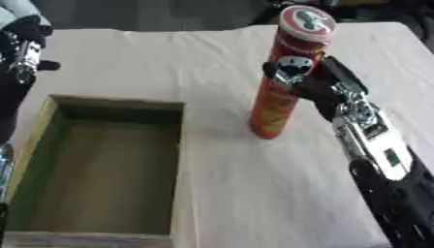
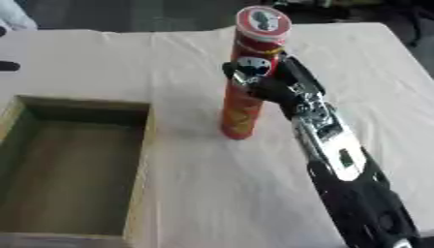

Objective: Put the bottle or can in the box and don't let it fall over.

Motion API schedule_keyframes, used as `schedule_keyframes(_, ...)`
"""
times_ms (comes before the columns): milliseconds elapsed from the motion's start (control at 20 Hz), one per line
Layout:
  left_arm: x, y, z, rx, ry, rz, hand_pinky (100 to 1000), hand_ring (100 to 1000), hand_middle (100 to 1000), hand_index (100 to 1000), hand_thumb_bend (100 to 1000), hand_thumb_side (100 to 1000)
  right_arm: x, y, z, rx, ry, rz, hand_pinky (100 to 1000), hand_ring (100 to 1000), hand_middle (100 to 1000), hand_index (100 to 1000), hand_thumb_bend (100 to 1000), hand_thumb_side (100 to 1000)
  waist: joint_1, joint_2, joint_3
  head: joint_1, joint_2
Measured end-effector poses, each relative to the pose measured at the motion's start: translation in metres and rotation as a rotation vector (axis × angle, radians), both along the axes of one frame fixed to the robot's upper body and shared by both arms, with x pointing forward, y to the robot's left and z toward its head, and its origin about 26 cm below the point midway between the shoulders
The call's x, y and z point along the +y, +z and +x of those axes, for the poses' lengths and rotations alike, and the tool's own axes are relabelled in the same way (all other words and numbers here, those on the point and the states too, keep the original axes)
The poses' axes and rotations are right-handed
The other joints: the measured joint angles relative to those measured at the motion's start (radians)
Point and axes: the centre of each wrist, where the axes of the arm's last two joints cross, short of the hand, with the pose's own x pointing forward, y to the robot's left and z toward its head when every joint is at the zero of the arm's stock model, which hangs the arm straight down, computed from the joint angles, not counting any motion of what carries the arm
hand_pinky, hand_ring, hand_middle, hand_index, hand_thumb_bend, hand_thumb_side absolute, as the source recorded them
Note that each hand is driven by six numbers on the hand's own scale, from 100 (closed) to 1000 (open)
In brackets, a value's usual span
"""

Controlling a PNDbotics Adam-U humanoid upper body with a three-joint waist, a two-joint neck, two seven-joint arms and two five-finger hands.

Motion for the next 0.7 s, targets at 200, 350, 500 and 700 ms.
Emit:
schedule_keyframes(200,0.001,0.000,0.000,-0.003,0.005,0.002,726,1000,921,812,100,701,0.000,-0.001,0.001,-0.001,0.006,0.007,918,730,892,894,131,136,0.000,0.000,0.000,0.001,0.000)
schedule_keyframes(350,0.004,0.000,0.000,-0.006,0.032,-0.008,732,1000,956,822,100,723,0.000,-0.001,0.001,-0.004,0.005,0.008,916,705,860,868,100,100,-0.001,0.000,0.001,0.001,0.000)
schedule_keyframes(500,0.010,0.003,-0.003,-0.018,0.106,-0.072,736,1000,953,807,100,718,0.000,-0.001,0.001,-0.007,-0.006,0.012,918,677,829,839,100,100,-0.001,0.000,0.003,-0.001,0.000)
schedule_keyframes(700,0.028,0.023,-0.016,-0.095,0.234,-0.237,739,1000,927,787,100,679,0.000,-0.001,0.001,-0.011,-0.034,0.025,928,614,762,772,100,100,0.003,0.000,0.005,-0.007,0.000)
